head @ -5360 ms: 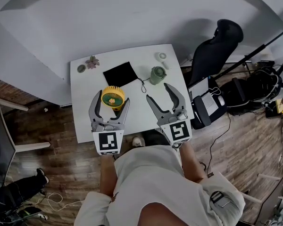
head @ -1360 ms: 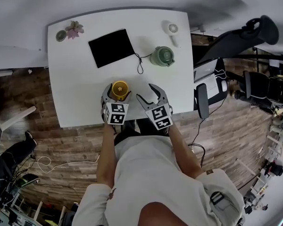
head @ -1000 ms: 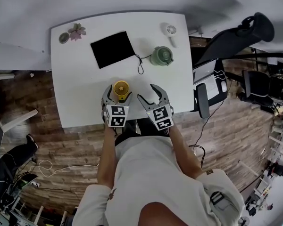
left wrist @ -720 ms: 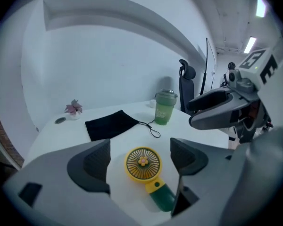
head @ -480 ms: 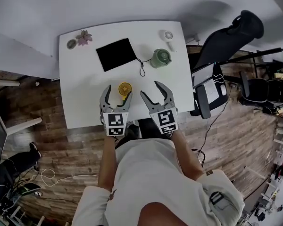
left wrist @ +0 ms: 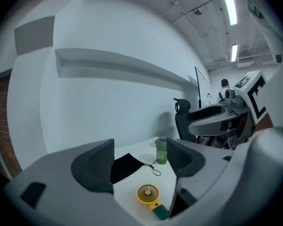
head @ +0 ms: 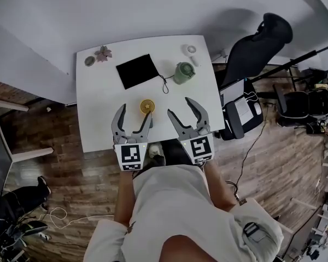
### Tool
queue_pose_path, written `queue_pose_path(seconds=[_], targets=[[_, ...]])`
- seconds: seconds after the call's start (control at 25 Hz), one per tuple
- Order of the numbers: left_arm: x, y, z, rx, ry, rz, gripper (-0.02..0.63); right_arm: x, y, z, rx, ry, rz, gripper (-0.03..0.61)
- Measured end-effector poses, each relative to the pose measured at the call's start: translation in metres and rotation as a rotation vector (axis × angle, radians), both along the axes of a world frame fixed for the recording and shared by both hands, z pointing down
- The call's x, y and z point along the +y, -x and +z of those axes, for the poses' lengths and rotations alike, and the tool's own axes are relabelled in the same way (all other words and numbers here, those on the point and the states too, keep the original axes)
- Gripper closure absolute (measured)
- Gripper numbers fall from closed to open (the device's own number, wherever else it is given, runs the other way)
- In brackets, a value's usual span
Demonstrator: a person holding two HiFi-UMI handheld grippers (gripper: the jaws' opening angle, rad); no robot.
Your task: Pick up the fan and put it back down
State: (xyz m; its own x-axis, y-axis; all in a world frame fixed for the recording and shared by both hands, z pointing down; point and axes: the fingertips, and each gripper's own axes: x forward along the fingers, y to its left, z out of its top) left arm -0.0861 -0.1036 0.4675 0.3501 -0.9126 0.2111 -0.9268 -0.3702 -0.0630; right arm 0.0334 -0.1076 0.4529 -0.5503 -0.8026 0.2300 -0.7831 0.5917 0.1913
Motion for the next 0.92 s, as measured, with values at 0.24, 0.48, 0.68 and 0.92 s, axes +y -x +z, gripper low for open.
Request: queue_pose_path(seconds=[0.24, 0.48, 0.68, 0.92], targets=[[0.021, 0.004, -0.019, 0.006, -0.049, -0.003, 0.279, 0.017, 0.000, -0.019, -0.011, -0.044, 0.009, 0.307], [0.034, 0.005, -0.028, 0.001, -0.072, -0.015, 0.282, 0.027, 0.002, -0.028, -0.014, -0.068, 0.001, 0.310], [0.042, 0.007, -0.034, -0.012, -0.089, -0.034, 0.284, 0.032, 0.004, -0.031, -0.025, -0.074, -0.010, 0.313], [0.047, 0.013, -0.036, -0.017, -0.090, -0.062, 0.290, 0.035, 0.013, -0.035, -0.039, -0.079, -0.028, 0.316]])
